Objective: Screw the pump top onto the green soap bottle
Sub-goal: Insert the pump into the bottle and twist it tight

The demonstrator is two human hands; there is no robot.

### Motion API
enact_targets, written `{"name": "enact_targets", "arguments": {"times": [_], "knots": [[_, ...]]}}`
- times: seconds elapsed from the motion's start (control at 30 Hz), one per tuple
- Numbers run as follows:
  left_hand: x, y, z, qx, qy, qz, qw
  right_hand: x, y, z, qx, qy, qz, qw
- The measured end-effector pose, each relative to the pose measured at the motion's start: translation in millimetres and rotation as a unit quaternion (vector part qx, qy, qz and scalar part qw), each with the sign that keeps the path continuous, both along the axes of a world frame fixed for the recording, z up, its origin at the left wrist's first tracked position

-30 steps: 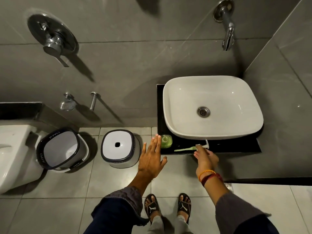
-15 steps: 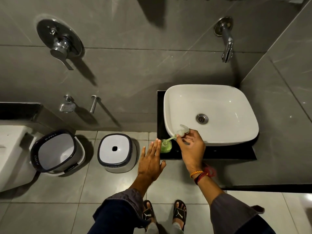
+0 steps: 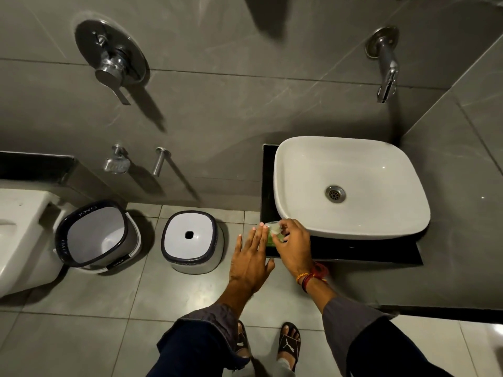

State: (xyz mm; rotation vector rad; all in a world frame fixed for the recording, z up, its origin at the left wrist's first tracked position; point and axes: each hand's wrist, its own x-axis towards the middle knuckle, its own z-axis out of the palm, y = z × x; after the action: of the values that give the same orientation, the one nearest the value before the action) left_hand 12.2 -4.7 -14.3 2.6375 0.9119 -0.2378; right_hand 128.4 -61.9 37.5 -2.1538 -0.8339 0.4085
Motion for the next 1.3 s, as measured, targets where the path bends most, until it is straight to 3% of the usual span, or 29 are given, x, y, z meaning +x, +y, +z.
{"name": "enact_targets", "arguments": {"times": [0.43,0.57,0.63,0.77,1.03,1.17,1.3], "knots": [[-0.4,0.8,-1.3,0.007,0.001,-0.004,1.0,5.8,8.4,-6.1,-0.068,-0.057,0.042,0.995],[-1.0,1.7,-0.3,0.011,0.005,-0.009,1.0,4.1,16.1,-1.3,-0.155,-0.125,0.014,0.98],[-0.7,1.6,-0.2,0.01,0.001,-0.009,1.0,2.3,14.8,0.3,-0.139,-0.145,0.018,0.979],[0.8,1.3,-1.9,0.02,0.006,-0.011,1.0,5.2,12.9,-3.6,-0.124,-0.103,0.043,0.986],[1.3,1.6,-1.7,0.02,0.02,-0.017,0.999,-2.8,21.3,0.5,-0.16,-0.062,-0.054,0.984],[1.5,1.4,0.6,0.025,0.018,-0.017,0.999,3.4,14.7,5.0,-0.113,-0.14,0.037,0.983],[1.8,-0.8,1.8,0.024,0.017,-0.008,1.0,25.2,14.2,6.7,-0.18,-0.199,0.198,0.943]]}}
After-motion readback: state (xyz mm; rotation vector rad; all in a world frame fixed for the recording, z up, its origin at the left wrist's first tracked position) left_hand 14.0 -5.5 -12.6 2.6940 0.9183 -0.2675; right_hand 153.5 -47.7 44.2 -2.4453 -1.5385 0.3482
